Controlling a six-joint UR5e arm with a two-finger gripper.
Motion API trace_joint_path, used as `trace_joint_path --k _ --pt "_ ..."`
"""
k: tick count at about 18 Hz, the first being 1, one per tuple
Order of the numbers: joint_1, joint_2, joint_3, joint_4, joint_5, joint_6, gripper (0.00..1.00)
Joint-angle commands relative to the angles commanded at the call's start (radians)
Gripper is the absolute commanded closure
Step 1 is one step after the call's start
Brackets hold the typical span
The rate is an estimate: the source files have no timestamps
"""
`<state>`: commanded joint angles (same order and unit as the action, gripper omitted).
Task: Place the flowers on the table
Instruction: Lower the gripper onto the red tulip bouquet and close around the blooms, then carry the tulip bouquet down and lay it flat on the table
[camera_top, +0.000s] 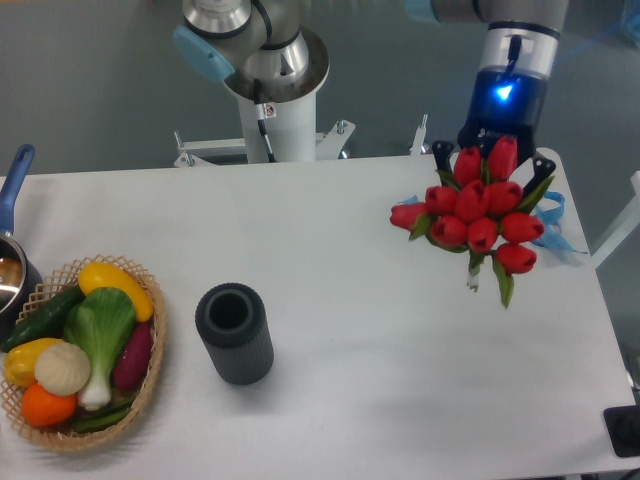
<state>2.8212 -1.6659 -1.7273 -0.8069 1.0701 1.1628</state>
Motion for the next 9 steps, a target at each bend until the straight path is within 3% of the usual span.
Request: trace_joint_path --k 5,9 --pt "-0.101 0.015 0.002 -0.048 0.374 0.009 0.65" --pt "-0.170 -0.029 -0.008 -0.048 0.549 0.014 0.65"
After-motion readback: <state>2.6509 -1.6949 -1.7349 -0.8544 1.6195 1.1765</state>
